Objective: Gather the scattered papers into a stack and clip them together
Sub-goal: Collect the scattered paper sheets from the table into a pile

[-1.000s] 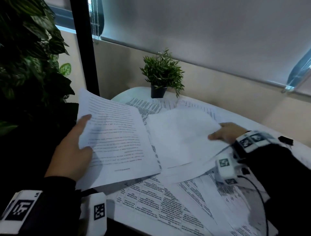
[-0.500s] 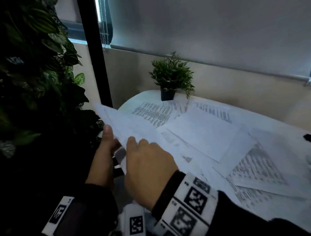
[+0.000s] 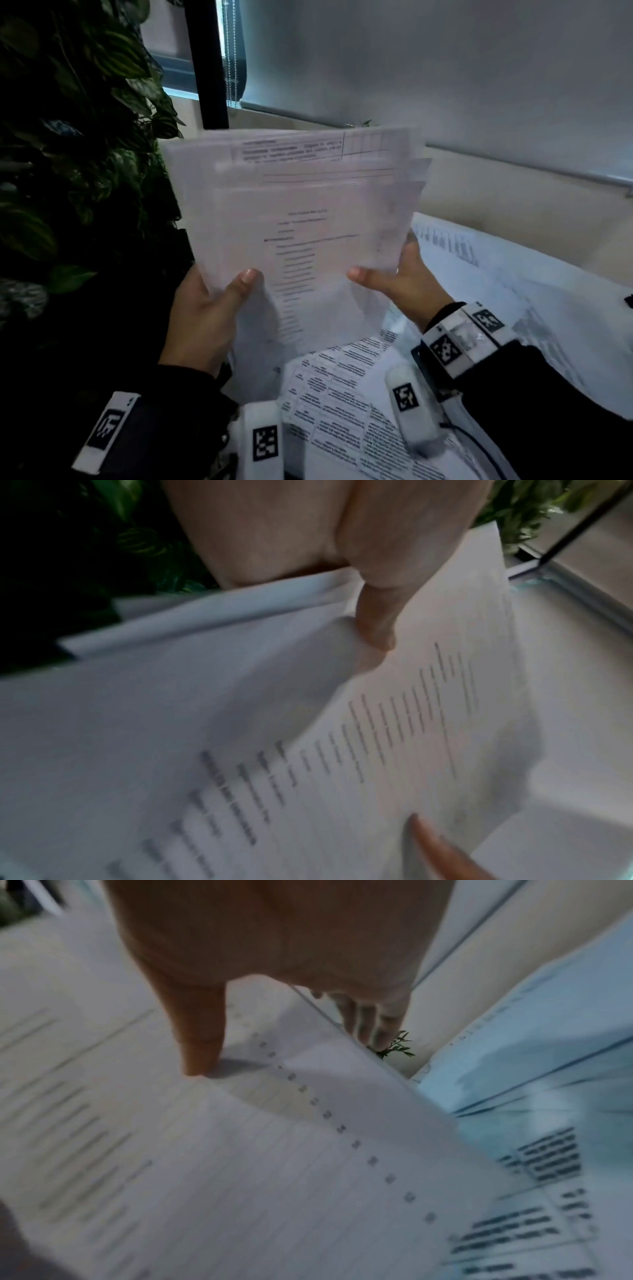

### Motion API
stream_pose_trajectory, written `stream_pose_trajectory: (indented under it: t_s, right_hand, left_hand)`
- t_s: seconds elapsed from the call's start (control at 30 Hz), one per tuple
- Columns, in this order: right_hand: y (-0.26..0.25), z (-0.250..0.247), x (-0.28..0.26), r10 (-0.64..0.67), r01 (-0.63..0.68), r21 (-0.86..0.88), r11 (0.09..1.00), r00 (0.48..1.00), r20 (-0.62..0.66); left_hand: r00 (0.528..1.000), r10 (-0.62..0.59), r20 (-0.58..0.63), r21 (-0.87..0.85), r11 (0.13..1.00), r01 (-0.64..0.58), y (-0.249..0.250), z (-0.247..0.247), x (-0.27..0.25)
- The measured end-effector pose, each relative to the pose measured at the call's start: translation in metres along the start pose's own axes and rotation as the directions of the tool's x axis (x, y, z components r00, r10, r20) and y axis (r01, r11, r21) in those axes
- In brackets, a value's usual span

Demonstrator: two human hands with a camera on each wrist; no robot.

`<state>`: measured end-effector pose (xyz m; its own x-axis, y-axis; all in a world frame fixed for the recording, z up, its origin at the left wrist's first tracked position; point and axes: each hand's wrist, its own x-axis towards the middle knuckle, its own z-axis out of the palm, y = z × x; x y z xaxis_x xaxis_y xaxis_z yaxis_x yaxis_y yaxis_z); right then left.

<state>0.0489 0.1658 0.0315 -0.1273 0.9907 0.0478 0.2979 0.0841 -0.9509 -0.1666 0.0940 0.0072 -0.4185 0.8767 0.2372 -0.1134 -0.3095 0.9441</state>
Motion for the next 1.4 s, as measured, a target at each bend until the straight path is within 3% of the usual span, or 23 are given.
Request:
stream_pose_trajectory:
  t_s: [0.07, 0.13, 0.33, 0.4, 0.43, 0.47, 0.5, 0.53, 0.57, 0.67, 0.8, 0.93, 1.0, 1.1, 1.17, 1.2, 1.27, 1.3, 1.33, 1.4]
  right_hand:
    - [0.0, -0.006, 0.002, -0.051, 0.046, 0.241, 0.969, 0.999, 0.014]
    - [-0.002, -0.006, -0.002, -0.052, 0.044, 0.291, 0.956, 0.998, 0.02]
    - [0.013, -0.006, 0.004, 0.053, -0.054, 0.193, 0.98, 0.999, 0.008]
    - [0.022, -0.022, 0.019, 0.096, -0.099, -0.038, 0.994, 0.992, -0.078]
    - [0.03, -0.032, 0.026, 0.113, -0.14, -0.33, 0.933, 0.989, -0.1]
    - [0.04, -0.041, 0.032, 0.16, -0.177, -0.636, 0.751, 0.983, -0.085]
    - [0.05, -0.048, 0.037, 0.23, -0.176, -0.841, 0.512, 0.971, -0.062]
    - [0.059, -0.052, 0.041, 0.306, -0.143, -0.935, 0.325, 0.951, -0.039]
    - [0.065, -0.053, 0.043, 0.374, -0.109, -0.965, 0.238, 0.927, -0.013]
    - [0.073, -0.055, 0.047, 0.424, -0.095, -0.953, 0.287, 0.905, 0.038]
    - [0.074, -0.048, 0.046, 0.326, -0.067, -0.977, 0.203, 0.945, 0.003]
    - [0.062, -0.049, 0.047, 0.221, -0.091, -0.959, 0.268, 0.975, -0.031]
    - [0.048, -0.062, 0.045, 0.151, -0.142, -0.921, 0.362, 0.984, -0.093]
    - [0.019, -0.091, 0.04, -0.014, -0.185, -0.766, 0.615, 0.969, -0.245]
    - [-0.008, -0.11, 0.036, -0.148, -0.057, -0.502, 0.863, 0.922, -0.358]
    - [-0.021, -0.117, 0.031, -0.175, 0.073, -0.26, 0.963, 0.901, -0.396]
    - [-0.038, -0.127, 0.022, -0.127, 0.199, 0.184, 0.963, 0.93, -0.344]
    - [-0.037, -0.13, 0.021, -0.11, 0.186, 0.26, 0.948, 0.953, -0.284]
    - [-0.034, -0.13, 0.021, -0.107, 0.163, 0.239, 0.957, 0.967, -0.232]
    - [-0.02, -0.124, 0.023, -0.135, 0.14, 0.018, 0.99, 0.975, -0.176]
  left_hand:
    - [0.995, 0.102, -0.002, 0.012, 0.995, -0.102, -0.002, 0.001, -0.001]
    - [0.99, 0.141, 0.016, 0.094, 0.985, -0.142, -0.007, 0.004, -0.001]
    - [0.998, 0.013, -0.059, 0.25, 0.968, 0.002, -0.017, 0.009, -0.005]
    - [0.996, 0.018, -0.09, 0.289, 0.957, 0.009, -0.018, 0.002, -0.001]
    - [0.993, 0.022, -0.113, 0.31, 0.951, 0.014, -0.02, -0.004, 0.003]
    - [0.99, 0.029, -0.136, 0.328, 0.944, 0.018, -0.022, -0.009, 0.007]
    - [0.987, 0.029, -0.156, 0.341, 0.94, 0.026, -0.024, -0.015, 0.011]
    - [0.985, 0.019, -0.173, 0.358, 0.933, 0.045, -0.025, -0.02, 0.013]
    - [0.982, 0.004, -0.191, 0.382, 0.921, 0.071, -0.027, -0.023, 0.014]
    - [0.98, -0.043, -0.192, 0.439, 0.89, 0.125, -0.025, -0.024, 0.009]
    - [0.994, -0.086, -0.062, 0.49, 0.865, 0.105, -0.018, -0.016, 0.002]
    - [0.991, -0.12, 0.064, 0.565, 0.822, 0.063, -0.02, -0.01, 0.0]
    - [0.986, -0.14, 0.087, 0.551, 0.831, 0.07, -0.023, -0.007, -0.001]
    - [0.982, -0.162, 0.096, 0.464, 0.88, 0.1, -0.032, -0.005, 0.0]
    - [0.983, -0.153, 0.096, 0.39, 0.915, 0.104, -0.033, -0.004, 0.003]
    - [0.983, -0.157, 0.097, 0.352, 0.929, 0.113, -0.031, -0.003, 0.004]
    - [0.98, -0.17, 0.104, 0.302, 0.944, 0.132, -0.024, 0.0, 0.005]
    - [0.979, -0.176, 0.105, 0.285, 0.948, 0.14, -0.021, 0.001, 0.005]
    - [0.978, -0.177, 0.107, 0.27, 0.952, 0.142, -0.019, 0.001, 0.004]
    - [0.979, -0.184, 0.086, 0.251, 0.955, 0.158, -0.018, 0.003, 0.001]
